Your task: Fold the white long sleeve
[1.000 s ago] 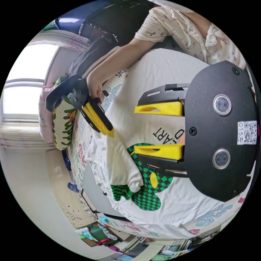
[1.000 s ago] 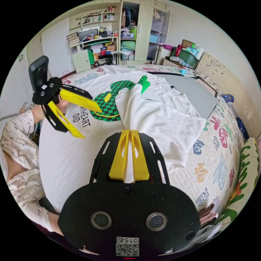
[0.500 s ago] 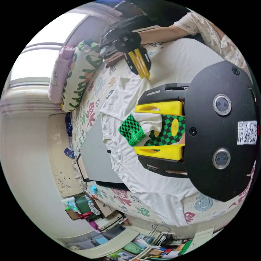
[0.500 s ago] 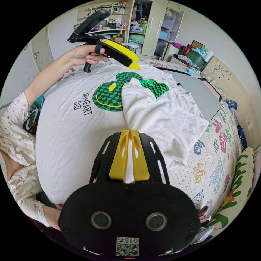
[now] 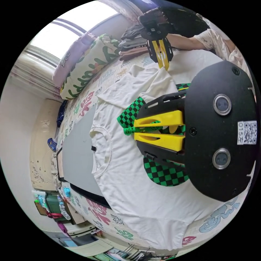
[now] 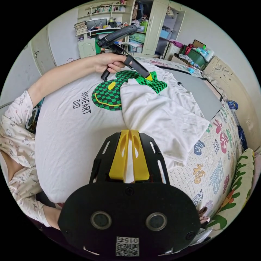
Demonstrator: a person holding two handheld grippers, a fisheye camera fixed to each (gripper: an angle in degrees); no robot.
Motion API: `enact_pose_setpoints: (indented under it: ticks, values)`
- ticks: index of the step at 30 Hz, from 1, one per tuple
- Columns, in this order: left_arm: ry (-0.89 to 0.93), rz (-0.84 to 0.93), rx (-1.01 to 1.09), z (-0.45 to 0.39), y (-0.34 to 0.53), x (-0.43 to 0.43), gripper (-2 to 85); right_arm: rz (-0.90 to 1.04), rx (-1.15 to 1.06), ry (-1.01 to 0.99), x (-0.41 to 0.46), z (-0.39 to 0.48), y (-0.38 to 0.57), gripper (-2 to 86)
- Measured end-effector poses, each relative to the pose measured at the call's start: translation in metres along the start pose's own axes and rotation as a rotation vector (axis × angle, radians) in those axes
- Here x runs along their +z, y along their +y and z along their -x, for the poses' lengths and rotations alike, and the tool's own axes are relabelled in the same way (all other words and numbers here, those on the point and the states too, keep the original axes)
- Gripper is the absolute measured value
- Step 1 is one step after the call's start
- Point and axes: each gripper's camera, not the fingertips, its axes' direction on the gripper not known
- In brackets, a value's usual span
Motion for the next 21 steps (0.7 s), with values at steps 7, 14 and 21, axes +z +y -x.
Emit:
enact_pose_setpoints:
  ticks: [7,14,21]
  values:
    - [0.090,-0.306,0.308,-0.090,0.087,-0.194,1.5,-0.263,0.246,0.108,-0.038,-0.040,0.053,5.2]
    - [0.001,-0.313,0.621,-0.187,0.212,-0.307,8.7,-0.297,0.349,0.179,-0.022,-0.063,0.103,9.5]
    - [-0.212,-0.050,0.825,-0.287,0.223,-0.282,13.0,-0.110,0.321,0.268,0.028,-0.066,0.097,11.1]
